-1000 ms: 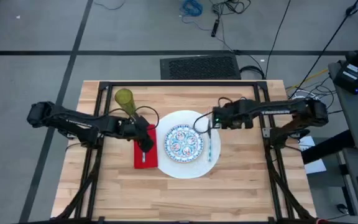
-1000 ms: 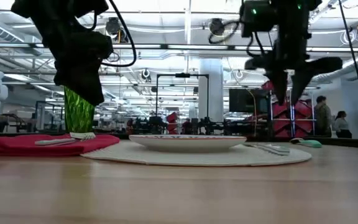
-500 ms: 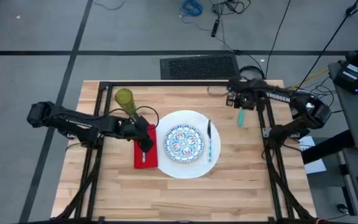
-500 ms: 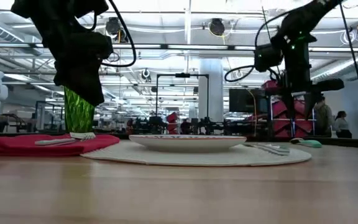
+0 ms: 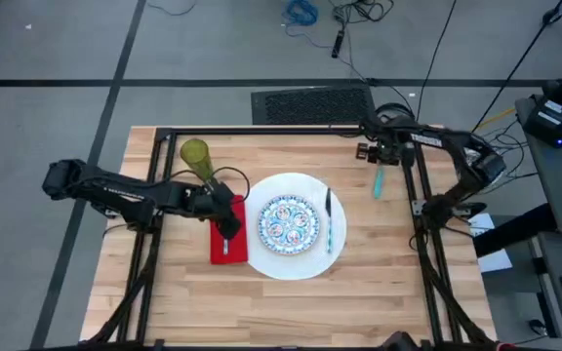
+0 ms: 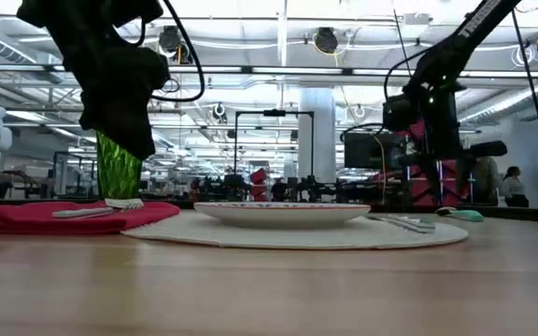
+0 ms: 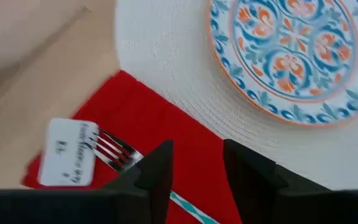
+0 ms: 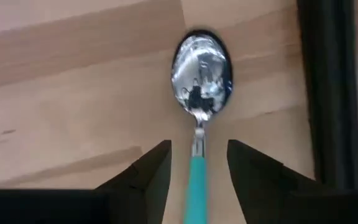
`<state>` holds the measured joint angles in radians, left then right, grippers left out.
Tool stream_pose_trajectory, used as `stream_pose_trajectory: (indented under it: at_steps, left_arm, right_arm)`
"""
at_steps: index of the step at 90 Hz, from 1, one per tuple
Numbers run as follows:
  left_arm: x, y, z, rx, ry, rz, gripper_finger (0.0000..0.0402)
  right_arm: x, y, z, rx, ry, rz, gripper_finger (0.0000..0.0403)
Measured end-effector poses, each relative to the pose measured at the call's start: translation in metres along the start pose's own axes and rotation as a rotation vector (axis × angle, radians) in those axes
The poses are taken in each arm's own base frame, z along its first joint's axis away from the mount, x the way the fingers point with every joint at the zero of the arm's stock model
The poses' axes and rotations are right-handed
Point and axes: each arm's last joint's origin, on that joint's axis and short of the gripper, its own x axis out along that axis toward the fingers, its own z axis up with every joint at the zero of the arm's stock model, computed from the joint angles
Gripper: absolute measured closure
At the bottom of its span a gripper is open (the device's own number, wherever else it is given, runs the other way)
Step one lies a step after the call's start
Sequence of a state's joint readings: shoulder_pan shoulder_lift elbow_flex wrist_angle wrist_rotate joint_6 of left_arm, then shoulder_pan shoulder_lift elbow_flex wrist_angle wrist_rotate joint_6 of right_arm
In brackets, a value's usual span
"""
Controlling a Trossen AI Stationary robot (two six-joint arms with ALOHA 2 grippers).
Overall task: Set table place
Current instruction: Put the light green spoon between the white table knife and blue patterned plate on the white tablemat
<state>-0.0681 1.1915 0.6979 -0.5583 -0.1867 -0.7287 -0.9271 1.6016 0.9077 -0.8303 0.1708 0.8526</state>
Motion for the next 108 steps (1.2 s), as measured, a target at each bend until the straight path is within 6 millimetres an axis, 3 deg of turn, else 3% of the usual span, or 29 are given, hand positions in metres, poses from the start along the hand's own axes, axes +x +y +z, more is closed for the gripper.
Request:
stream_pose_trajectory:
  at_steps: [34, 44, 57, 70, 88, 108]
  left_arm:
    - [0.0, -0.001, -0.001, -0.051, 0.024, -0.027, 0.0277]
    - [0.0, -0.001, -0.001, -0.051, 0.024, -0.027, 0.0277]
    - [0.0, -0.001, -0.001, -0.051, 0.021, -0.023, 0.0277]
    - [0.0, -0.001, 0.0, -0.05, 0.016, -0.019, 0.0277]
    - [0.0, 0.0, 0.0, -0.041, 0.007, -0.008, 0.0277]
    - [-0.006, -0.003, 0.01, -0.045, -0.134, 0.023, 0.0277]
  right_arm:
    - [0.023, 0.002, 0.012, 0.01, 0.03, -0.008, 0.0267]
    - [0.023, 0.003, 0.013, 0.014, 0.027, 0.006, 0.0303]
    - [0.023, 0.005, 0.014, -0.009, 0.034, 0.042, 0.0383]
    - [0.02, 0.006, 0.011, -0.017, 0.038, 0.069, 0.0389]
    - [-0.018, 0.016, -0.005, -0.13, -0.013, 0.259, 0.0397]
    - [-0.085, 0.03, -0.046, -0.301, -0.147, 0.618, 0.0397]
